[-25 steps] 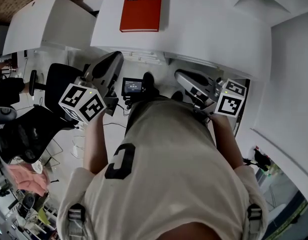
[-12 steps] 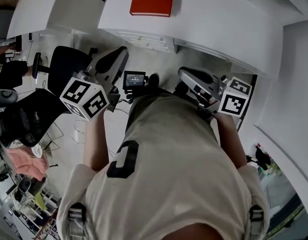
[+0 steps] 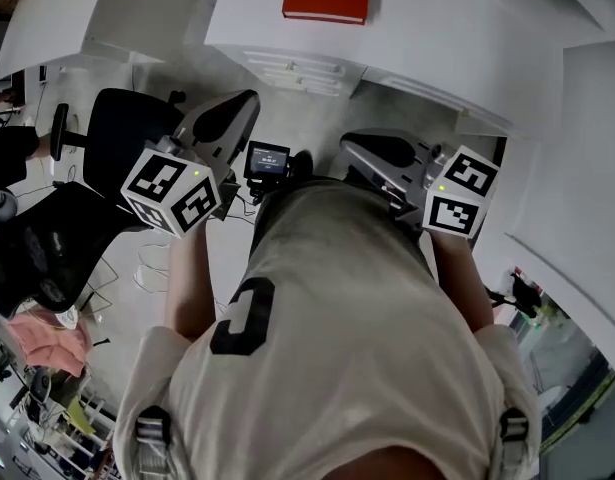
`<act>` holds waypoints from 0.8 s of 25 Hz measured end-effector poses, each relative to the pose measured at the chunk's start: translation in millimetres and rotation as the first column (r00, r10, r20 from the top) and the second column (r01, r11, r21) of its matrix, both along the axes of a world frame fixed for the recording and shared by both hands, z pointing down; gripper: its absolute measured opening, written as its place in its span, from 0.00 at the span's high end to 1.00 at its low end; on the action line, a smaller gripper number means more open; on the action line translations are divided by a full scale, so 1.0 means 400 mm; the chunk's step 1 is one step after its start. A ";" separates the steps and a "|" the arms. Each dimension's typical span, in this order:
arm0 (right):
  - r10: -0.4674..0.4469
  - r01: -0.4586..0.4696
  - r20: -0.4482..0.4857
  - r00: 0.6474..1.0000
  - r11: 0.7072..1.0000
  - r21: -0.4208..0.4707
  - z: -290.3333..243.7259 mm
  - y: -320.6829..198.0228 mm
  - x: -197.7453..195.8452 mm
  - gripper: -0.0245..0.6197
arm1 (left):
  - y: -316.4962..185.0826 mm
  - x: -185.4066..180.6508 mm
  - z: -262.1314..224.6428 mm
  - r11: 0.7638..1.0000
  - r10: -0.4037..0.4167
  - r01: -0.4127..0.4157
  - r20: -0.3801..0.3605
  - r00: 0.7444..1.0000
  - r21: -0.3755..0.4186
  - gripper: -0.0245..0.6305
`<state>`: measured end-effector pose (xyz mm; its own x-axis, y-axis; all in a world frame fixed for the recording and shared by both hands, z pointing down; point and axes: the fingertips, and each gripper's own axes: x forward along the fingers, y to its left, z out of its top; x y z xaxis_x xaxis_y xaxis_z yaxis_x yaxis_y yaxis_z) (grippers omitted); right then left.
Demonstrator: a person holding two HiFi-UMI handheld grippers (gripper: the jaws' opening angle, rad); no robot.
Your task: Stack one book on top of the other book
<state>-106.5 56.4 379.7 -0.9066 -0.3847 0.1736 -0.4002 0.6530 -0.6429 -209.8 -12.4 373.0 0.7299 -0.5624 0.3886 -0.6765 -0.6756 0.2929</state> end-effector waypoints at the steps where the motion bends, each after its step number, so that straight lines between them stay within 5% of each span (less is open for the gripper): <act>1: 0.006 -0.006 -0.011 1.000 1.000 -0.003 0.001 0.000 -0.017 0.95 | 0.001 -0.020 0.007 1.000 0.001 -0.001 -0.009 1.000 -0.006 0.96; 20: 0.151 -0.155 -0.114 0.982 0.988 -0.029 0.031 0.034 -0.206 0.95 | 0.006 -0.198 0.072 0.993 0.104 -0.109 -0.096 0.990 -0.046 0.96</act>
